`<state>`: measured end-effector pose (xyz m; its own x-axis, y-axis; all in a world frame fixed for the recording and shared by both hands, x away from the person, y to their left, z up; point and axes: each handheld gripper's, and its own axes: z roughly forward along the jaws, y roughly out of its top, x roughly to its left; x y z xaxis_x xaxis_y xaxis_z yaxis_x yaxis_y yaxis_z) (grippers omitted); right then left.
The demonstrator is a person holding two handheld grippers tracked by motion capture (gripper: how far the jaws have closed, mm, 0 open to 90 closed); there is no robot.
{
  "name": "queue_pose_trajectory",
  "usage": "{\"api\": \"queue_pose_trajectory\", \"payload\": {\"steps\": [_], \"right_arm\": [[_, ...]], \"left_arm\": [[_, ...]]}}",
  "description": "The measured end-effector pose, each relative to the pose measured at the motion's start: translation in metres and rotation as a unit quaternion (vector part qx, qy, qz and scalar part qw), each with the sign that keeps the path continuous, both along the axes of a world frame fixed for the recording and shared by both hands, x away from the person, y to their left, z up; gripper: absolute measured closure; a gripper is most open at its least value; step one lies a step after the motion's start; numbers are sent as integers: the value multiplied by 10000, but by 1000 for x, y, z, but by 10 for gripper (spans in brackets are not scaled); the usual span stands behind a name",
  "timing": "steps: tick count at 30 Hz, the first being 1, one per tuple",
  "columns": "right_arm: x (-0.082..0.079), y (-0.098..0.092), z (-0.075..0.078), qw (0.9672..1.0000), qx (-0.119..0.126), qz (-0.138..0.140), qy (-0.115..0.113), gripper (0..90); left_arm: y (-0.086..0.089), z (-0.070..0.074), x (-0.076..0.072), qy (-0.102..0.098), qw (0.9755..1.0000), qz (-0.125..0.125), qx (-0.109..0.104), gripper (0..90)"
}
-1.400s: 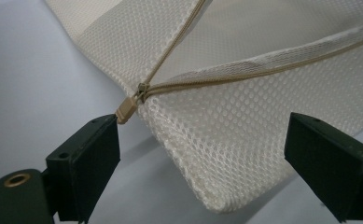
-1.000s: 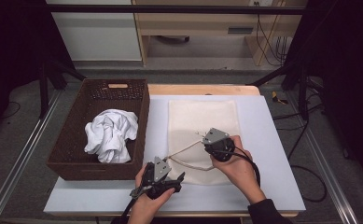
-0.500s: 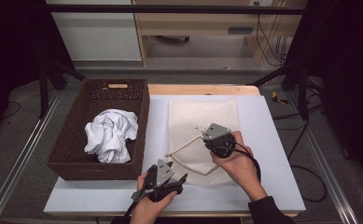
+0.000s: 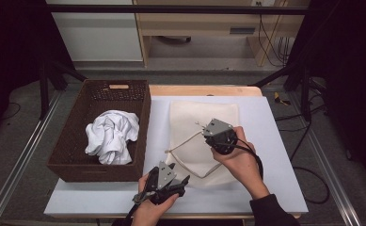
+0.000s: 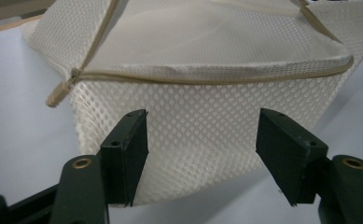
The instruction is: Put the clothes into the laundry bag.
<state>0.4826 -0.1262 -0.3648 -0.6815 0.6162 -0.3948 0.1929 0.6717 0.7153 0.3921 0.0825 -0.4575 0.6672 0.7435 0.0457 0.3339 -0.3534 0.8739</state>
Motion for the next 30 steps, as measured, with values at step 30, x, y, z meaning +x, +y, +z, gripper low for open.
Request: {"api": "queue_pose_trajectory", "payload": {"steps": [30], "right_arm": [[9,8,40,9980,-180,-124,-601,876]], "left_arm": [[-6,5,23,-61,9999,105,-78,326]]}}
